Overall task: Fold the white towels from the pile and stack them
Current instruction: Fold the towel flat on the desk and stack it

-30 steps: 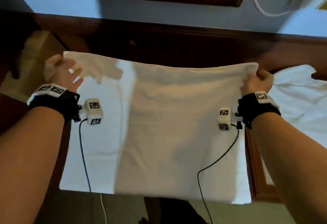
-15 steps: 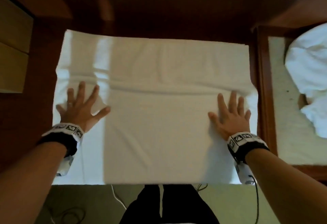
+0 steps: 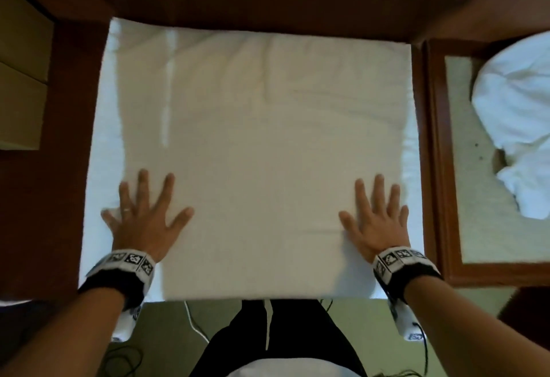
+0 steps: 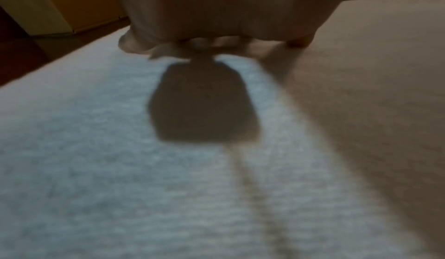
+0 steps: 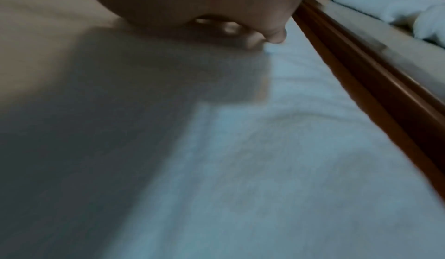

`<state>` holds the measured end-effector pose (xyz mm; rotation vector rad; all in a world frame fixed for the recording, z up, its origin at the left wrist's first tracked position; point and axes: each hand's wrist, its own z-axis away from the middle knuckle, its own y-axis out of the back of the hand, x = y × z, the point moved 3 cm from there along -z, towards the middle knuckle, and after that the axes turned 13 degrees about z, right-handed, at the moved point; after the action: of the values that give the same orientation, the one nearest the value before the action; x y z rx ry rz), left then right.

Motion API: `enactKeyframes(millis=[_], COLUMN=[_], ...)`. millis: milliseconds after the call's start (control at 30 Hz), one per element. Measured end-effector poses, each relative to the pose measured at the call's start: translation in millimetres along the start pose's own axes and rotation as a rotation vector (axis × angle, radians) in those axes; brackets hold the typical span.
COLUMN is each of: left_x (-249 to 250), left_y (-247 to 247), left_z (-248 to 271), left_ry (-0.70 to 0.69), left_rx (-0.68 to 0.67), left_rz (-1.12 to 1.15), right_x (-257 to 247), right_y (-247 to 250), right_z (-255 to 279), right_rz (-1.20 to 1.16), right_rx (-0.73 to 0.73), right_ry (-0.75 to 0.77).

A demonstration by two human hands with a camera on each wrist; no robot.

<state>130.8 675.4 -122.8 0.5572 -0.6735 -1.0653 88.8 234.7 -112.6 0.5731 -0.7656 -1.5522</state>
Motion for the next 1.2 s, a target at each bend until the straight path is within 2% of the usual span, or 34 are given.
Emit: enactKeyframes(millis=[67,200,367,433,533,667,767,900,1000,1100,1200], left_x=[-3,18,44,47,37,7,10,28,42,42,18], left_y=[4,33,68,62,24,-15,-9,17,35,36,9], left_z=[-7,-52,-90,-75,-29,18,6,-42,-70,-63,-18], left_ry=[0.015,-0.013,-0.058,-0.053,-0.076,-0.022,0.007,-0.035,-0.048,-0.081,-0.154], left_rx=[0.01,0.107,0.124,0.115,0.067,-0.015,0.012,0.104,0.1,0.122,0.194], left_rz=[-0.011,-0.038,-0.033,-0.034,-0.073,-0.046,-0.07,-0.102,-0.089,-0.018,0.027], right_x=[5,5,4,1,-4,-4,0,-2,-6,-13,-21], right_y=[4,39,74,74,47,-5,-3,30,50,50,19], right_z=[-8,-61,-106,-97,-54,7,-8,-58,-81,-71,-22], right_rz=[0.022,0.013,-0.007,-0.007,0.019,0.048,0.062,0.068,0.043,0.013,0.034], right_rx=[-0.014,0.084,0.118,0.117,0.123,-0.026,-0.027,0.077,0.093,0.091,0.16], right_ry=[0.009,0.004,0.023,0.016,0.034,0.082,0.073,0.082,0.07,0.042,0.048])
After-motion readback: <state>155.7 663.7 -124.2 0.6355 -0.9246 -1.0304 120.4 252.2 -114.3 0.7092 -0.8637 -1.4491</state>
